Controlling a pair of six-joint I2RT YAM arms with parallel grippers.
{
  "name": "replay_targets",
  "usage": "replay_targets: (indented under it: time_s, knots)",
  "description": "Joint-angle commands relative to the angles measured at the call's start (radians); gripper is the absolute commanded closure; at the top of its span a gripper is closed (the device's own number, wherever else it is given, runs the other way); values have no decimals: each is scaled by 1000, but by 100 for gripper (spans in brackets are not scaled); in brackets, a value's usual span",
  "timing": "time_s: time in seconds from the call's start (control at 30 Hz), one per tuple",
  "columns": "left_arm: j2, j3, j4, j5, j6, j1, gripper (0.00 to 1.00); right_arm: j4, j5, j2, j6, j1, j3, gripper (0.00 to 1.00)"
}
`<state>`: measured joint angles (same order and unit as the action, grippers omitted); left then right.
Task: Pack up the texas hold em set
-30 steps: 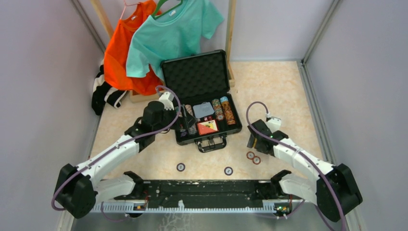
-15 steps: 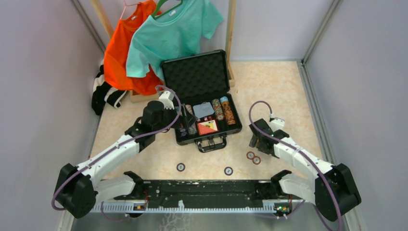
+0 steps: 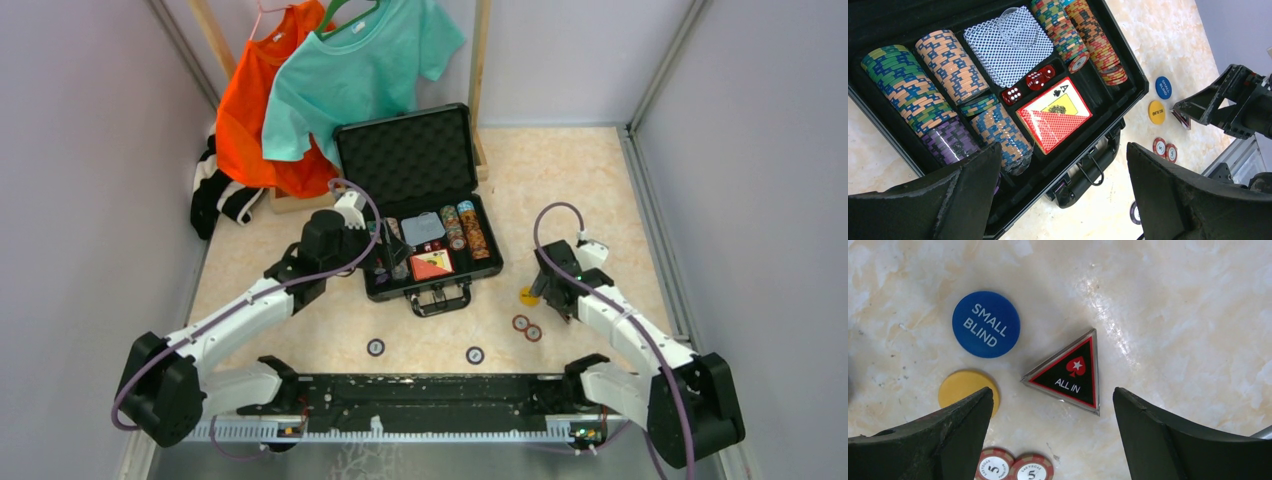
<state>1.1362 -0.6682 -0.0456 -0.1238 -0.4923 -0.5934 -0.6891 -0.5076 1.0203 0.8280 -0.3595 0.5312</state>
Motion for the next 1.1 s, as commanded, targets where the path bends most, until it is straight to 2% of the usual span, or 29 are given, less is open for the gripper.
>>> replay_targets:
  time_s: [0.0,0.13,0.37,0.7,0.9,1.07]
  knots:
    - [-15,14,-37,-15,16,-5,1,87,33,14,-89,58,8,11]
    - [-20,18,-36,-12,21,-5,1,131,84,28,-131,83,2,11]
    - [-24,19,-33,-7,23,-5,1,136,92,105,-109,84,-2,13]
    - [-18,21,-36,-11,23,-5,1,199,147,89,-115,83,-63,14]
    - [-20,21,-33,-1,26,-5,1,234,190,135,-111,83,-64,14]
    - [-13,21,-34,-2,26,-5,1,224,201,105,-114,82,-49,14]
